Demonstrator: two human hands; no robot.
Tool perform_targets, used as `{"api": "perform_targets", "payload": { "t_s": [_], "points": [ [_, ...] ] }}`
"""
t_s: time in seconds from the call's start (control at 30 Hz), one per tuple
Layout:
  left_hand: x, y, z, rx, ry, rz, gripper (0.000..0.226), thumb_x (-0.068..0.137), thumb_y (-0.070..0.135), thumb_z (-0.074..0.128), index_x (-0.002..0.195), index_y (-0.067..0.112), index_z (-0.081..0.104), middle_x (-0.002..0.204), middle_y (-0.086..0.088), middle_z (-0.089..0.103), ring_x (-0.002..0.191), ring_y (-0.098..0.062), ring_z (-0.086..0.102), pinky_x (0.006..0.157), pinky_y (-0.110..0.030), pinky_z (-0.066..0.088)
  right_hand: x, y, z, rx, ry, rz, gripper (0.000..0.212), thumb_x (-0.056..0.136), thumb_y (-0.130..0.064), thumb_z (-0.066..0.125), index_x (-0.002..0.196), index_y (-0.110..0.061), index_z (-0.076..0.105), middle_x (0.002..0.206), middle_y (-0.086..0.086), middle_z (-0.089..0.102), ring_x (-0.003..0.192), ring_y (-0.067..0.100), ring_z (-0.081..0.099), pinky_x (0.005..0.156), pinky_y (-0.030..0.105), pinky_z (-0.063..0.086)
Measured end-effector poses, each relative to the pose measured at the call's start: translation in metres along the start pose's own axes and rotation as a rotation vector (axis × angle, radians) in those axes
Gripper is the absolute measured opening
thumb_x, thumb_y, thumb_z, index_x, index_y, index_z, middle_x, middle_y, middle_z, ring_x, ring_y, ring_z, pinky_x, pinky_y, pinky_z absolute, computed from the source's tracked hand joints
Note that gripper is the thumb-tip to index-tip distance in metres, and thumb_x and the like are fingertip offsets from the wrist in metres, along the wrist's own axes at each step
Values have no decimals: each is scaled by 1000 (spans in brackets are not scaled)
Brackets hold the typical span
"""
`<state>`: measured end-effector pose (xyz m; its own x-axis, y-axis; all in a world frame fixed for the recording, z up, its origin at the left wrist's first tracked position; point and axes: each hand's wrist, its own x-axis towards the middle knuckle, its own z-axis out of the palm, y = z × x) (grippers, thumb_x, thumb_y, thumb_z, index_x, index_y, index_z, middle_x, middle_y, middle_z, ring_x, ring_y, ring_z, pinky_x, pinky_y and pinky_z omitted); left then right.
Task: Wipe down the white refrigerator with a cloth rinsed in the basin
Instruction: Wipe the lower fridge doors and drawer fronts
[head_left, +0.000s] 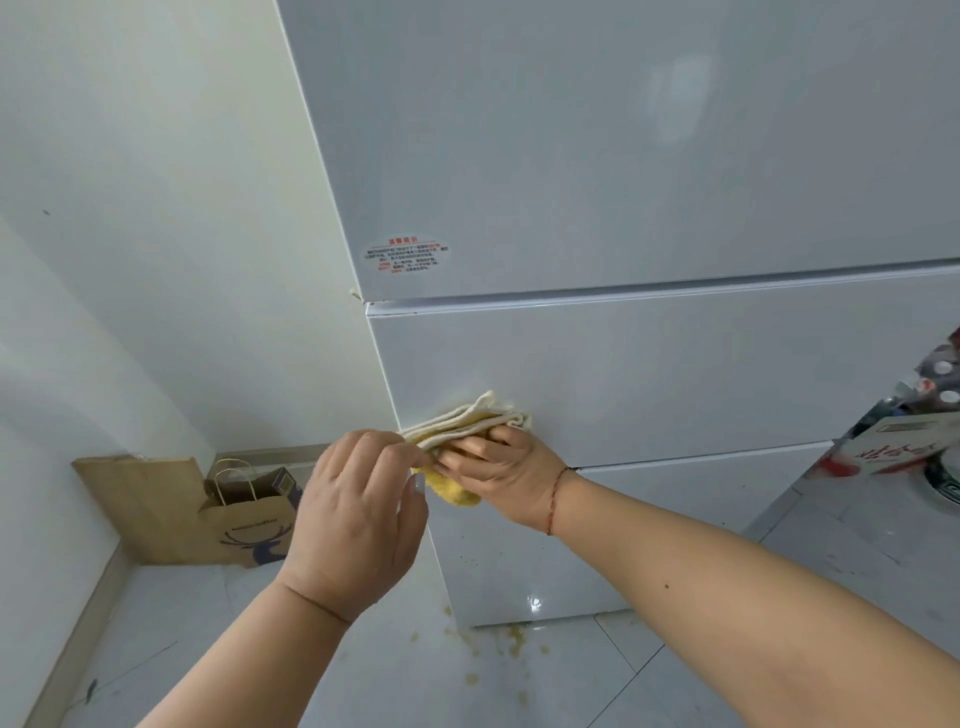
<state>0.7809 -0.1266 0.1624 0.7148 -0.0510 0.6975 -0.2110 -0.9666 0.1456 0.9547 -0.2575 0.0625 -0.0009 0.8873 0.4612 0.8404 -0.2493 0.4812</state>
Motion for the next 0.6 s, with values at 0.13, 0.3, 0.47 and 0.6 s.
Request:
{"api": "perform_targets", "payload": {
  "t_s": [0.13, 0.3, 0.47, 0.6],
  "points": [
    [-7, 3, 9, 22, -191, -86, 21, 83, 16, 45, 92, 10, 63, 88, -2, 61, 80, -24, 58, 74, -30, 45, -45, 26, -11, 40, -231, -121, 28, 86, -14, 50, 100, -25, 72, 106, -16, 68, 94, 8, 65, 75, 27, 44],
    [-22, 9, 15, -10, -287, -202, 16, 78, 10, 53, 90, 13, 64, 85, 2, 61, 77, -22, 59, 67, -29, 49, -94, 60, -29, 0, -481, -122, 43, 76, -8, 38, 95, -19, 75, 101, -14, 70, 84, 12, 67, 67, 24, 50],
    [-27, 13, 17, -24, -374, -254, 20, 74, 6, 67, 91, 16, 65, 85, 5, 61, 78, -19, 62, 66, -25, 48, -129, 79, -52, -124, -613, -31, 21, 63, -12, 56, 73, -19, 74, 88, -8, 64, 68, 19, 58, 58, 31, 47],
    [-23, 18, 14, -48, -426, -326, 22, 89, 14, 57, 110, 17, 62, 103, 4, 60, 98, -18, 57, 79, -25, 44, -138, 79, -79, -61, -883, 350, 30, 50, -16, 81, 79, -17, 74, 101, -3, 60, 91, 25, 60, 69, 38, 49]
  ]
}}
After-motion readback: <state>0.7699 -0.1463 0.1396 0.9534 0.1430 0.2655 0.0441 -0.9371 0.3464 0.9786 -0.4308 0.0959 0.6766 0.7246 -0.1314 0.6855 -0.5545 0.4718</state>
